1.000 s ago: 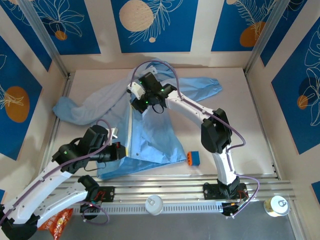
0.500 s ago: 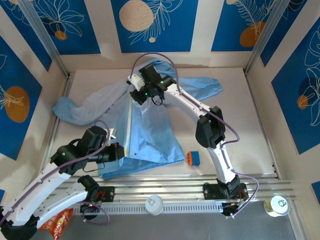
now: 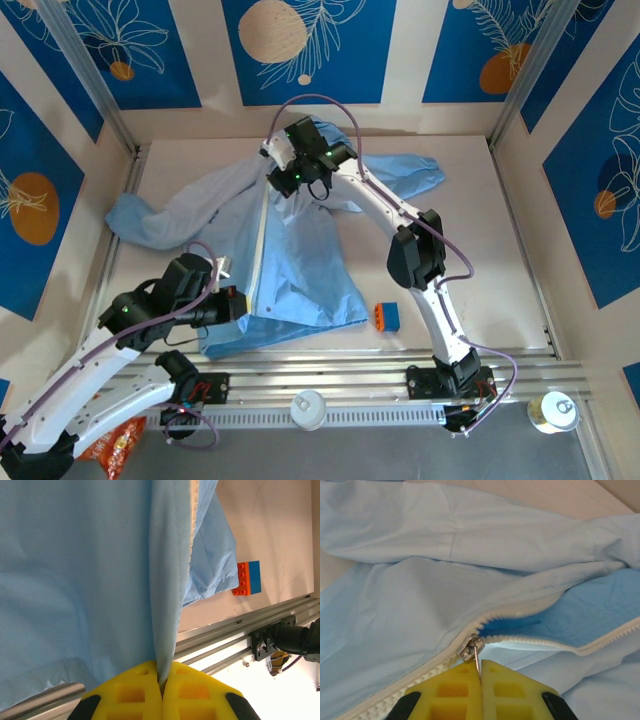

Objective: Zip up the jacket

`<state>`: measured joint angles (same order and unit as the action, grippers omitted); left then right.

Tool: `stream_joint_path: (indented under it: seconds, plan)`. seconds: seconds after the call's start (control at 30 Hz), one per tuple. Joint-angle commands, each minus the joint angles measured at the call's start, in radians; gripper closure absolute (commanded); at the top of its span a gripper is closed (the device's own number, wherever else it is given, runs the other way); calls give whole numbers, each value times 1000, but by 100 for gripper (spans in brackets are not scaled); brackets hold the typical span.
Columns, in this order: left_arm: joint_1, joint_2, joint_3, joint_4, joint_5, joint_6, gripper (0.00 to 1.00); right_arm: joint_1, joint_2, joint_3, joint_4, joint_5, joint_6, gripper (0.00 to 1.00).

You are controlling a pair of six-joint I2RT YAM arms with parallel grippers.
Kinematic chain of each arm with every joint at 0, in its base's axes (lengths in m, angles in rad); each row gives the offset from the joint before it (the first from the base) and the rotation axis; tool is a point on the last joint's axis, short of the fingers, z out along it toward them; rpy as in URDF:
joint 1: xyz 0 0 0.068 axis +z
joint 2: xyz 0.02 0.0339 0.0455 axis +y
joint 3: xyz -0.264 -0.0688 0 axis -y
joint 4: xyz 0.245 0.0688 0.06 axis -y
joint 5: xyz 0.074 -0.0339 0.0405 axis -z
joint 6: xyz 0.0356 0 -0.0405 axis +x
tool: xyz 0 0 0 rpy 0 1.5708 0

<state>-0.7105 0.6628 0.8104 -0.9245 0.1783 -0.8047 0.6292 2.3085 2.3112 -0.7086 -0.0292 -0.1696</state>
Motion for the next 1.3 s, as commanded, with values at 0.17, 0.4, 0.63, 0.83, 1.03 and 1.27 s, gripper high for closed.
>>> stream_joint_path:
  seconds: [0.17,0.4,0.63,0.83,1.03,1.27]
  plan:
    - [0,-25,16,-155,62,-2,100,-88,56,154,70,104,-19,100]
    - [1,-51,31,-190,46,-15,100,-113,85,196,75,97,-12,100]
    - [1,-87,33,-224,18,-33,100,-149,114,234,83,66,33,100]
    - [1,-110,38,-244,7,-51,100,-168,135,251,95,66,35,100]
    - [1,-120,37,-251,-1,-59,100,-198,155,273,107,68,39,100]
    - [1,-119,32,-260,-27,-70,100,-238,178,296,117,68,49,100]
